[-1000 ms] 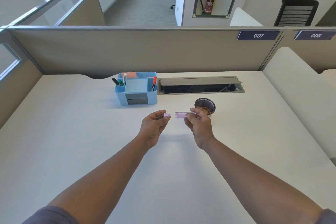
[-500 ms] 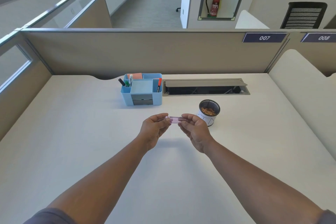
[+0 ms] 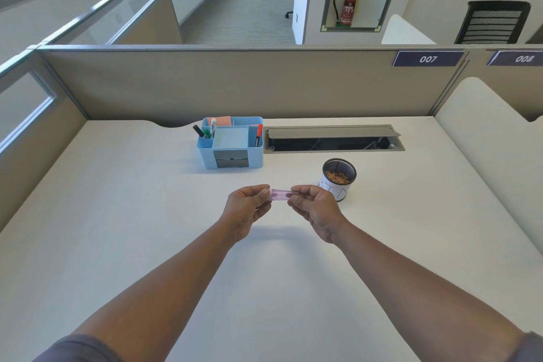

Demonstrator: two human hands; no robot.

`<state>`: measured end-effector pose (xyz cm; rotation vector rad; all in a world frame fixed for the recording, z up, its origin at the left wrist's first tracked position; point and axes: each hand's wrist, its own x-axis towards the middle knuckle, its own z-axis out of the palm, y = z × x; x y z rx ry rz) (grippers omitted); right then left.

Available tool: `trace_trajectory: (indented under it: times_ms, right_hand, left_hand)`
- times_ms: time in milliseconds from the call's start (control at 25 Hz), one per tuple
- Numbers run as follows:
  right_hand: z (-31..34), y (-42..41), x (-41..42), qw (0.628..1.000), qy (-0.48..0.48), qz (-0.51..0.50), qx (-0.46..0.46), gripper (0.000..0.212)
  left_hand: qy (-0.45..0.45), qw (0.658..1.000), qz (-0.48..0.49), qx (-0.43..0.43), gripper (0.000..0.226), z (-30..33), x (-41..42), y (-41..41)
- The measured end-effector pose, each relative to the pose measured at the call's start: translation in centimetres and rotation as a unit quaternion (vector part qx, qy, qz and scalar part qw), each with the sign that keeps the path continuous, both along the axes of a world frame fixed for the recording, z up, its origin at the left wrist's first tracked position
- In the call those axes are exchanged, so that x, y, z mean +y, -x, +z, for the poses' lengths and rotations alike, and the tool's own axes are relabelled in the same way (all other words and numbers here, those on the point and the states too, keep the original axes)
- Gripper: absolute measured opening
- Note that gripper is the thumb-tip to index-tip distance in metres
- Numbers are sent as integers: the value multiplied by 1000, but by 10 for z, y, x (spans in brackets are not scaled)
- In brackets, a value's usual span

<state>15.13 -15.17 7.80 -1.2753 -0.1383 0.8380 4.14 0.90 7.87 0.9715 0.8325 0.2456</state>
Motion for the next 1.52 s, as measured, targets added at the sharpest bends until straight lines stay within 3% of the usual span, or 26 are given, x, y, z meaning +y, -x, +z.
trace_trajectory:
  times_ms: [320, 400, 520, 640, 680, 760, 840, 920, 1000, 1200, 1520]
  right_hand:
    - [1, -2, 3, 1000, 13, 1, 8, 19]
    - [-2, -4, 5, 995, 67, 46, -61, 17]
    - [-9, -9, 14, 959, 191, 123, -168, 17]
    - [-18, -12, 25, 934, 246, 137, -221, 15]
    - [-20, -13, 30, 927, 254, 133, -243, 14]
    - [-23, -16, 44, 910, 269, 120, -292, 12]
    - [-22, -22, 59, 889, 277, 111, -346, 10]
    - [-19, -32, 83, 867, 276, 103, -403, 10]
    - [-10, -41, 103, 851, 259, 84, -449, 7]
    - [2, -63, 170, 811, 223, 90, -533, 15]
    - [5, -86, 231, 775, 229, 140, -572, 21]
  left_hand:
    - [-46, 999, -21, 3, 9, 2, 3, -1]
    - [-63, 998, -22, 17, 9, -2, 6, 0]
    - [-93, 994, -48, 22, 12, -11, 9, 1]
    - [-113, 992, -52, 33, 13, -22, 12, -2]
    - [-159, 984, -59, 54, 17, -27, 13, -3]
    - [-327, 932, -100, 120, 28, -42, 21, -1]
    - [-490, 834, -177, 182, 37, -60, 31, 4]
    - [-580, 743, -257, 212, 38, -81, 45, 6]
    - [-615, 695, -310, 206, 39, -91, 51, 6]
    - [-649, 680, -299, 162, 46, -105, 68, -4]
    - [-662, 700, -251, 96, 37, -117, 89, -13]
